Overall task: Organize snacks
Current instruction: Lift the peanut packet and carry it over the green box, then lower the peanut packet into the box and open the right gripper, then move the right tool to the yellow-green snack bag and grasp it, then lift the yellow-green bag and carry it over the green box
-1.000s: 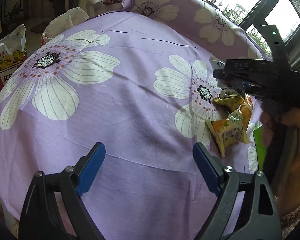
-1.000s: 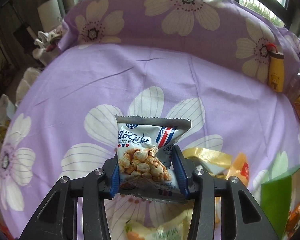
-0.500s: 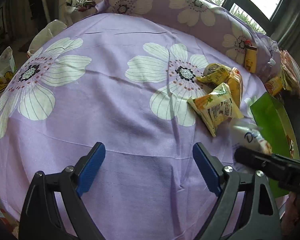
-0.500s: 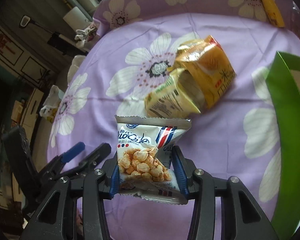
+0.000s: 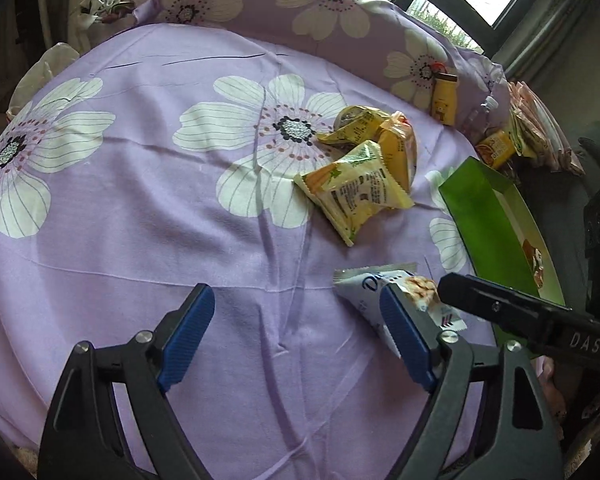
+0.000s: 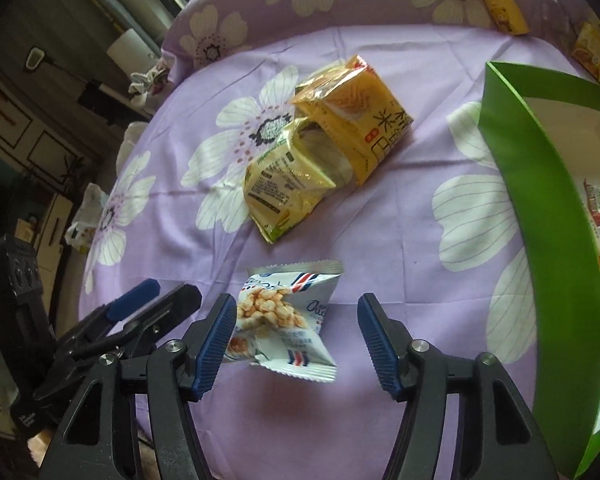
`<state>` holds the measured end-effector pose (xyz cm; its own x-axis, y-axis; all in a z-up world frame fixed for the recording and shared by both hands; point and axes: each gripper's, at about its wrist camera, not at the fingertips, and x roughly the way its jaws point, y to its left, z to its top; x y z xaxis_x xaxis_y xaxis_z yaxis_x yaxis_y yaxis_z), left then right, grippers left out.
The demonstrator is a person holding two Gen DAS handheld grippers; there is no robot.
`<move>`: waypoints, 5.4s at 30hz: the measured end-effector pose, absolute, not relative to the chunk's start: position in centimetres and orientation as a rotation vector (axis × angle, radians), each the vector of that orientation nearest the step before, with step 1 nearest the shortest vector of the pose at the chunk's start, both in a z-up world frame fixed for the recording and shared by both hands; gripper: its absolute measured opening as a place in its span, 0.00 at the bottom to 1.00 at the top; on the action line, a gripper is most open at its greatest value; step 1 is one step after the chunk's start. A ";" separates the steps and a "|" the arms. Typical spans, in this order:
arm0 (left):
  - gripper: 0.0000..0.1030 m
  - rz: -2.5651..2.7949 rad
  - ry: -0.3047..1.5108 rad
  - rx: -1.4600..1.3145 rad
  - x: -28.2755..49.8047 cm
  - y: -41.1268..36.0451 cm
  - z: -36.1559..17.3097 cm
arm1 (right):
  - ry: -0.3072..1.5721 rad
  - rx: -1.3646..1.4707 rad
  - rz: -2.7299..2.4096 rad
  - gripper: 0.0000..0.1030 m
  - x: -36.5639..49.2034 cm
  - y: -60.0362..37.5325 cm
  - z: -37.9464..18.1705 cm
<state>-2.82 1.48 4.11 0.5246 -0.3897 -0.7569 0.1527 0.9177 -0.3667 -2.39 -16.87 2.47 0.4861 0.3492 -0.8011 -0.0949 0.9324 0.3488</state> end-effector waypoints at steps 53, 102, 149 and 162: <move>0.29 -0.852 0.771 -0.122 -1.9 -19.2 13.1 | 0.625 0.453 0.211 0.44 -5.7 -30.5 11.0; 0.48 -0.744 0.917 -0.071 3.0 -24.9 9.7 | 0.717 0.685 -0.069 0.44 -1.5 -39.8 5.3; 0.66 -0.381 0.978 -0.530 4.6 -0.8 1.8 | 0.958 0.251 0.419 0.48 7.8 -14.9 2.4; 0.50 -0.437 0.925 -0.466 4.3 -1.6 1.2 | 0.997 0.299 0.431 0.40 8.1 -15.2 0.3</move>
<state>4.30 -1.61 1.22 0.5297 -0.5445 -0.6503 0.1573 0.8165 -0.5555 8.12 -15.24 0.33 0.4695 0.4794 -0.7415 -0.2118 0.8764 0.4325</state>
